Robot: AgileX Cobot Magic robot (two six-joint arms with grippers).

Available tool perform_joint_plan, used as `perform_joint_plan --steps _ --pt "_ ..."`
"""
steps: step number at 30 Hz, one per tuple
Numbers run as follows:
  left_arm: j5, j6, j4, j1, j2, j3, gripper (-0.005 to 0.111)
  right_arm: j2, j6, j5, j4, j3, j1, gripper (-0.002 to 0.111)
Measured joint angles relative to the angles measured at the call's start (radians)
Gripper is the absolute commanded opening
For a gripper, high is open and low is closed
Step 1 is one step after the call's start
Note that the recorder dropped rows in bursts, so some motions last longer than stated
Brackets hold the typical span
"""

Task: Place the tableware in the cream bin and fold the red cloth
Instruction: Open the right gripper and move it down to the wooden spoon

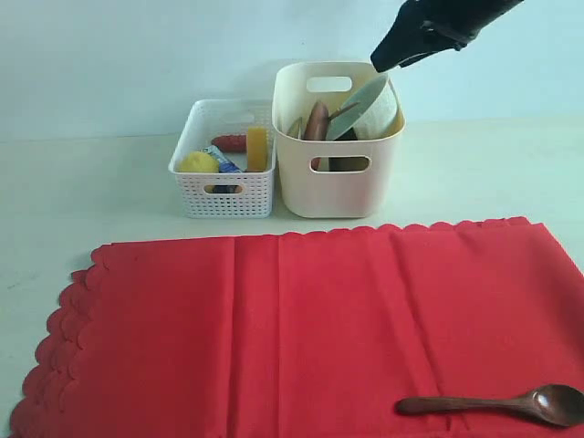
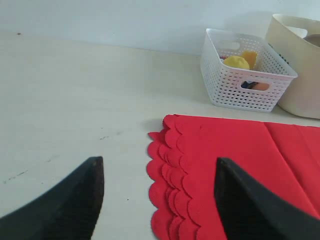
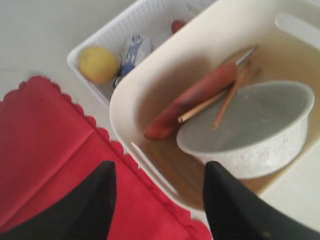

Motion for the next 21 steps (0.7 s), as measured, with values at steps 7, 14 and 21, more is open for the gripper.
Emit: perform_joint_plan --steps 7,14,21 --pt "0.0 0.0 0.0 0.0 0.0 0.0 0.062 -0.101 0.067 0.022 -0.044 0.147 0.001 0.051" --pt "0.0 0.0 0.0 0.0 0.0 0.0 0.062 -0.244 0.043 0.021 -0.079 0.455 0.034 0.051" --pt "0.0 0.0 0.0 0.0 0.0 0.0 0.062 -0.35 -0.012 -0.016 -0.178 0.684 0.131 0.051"
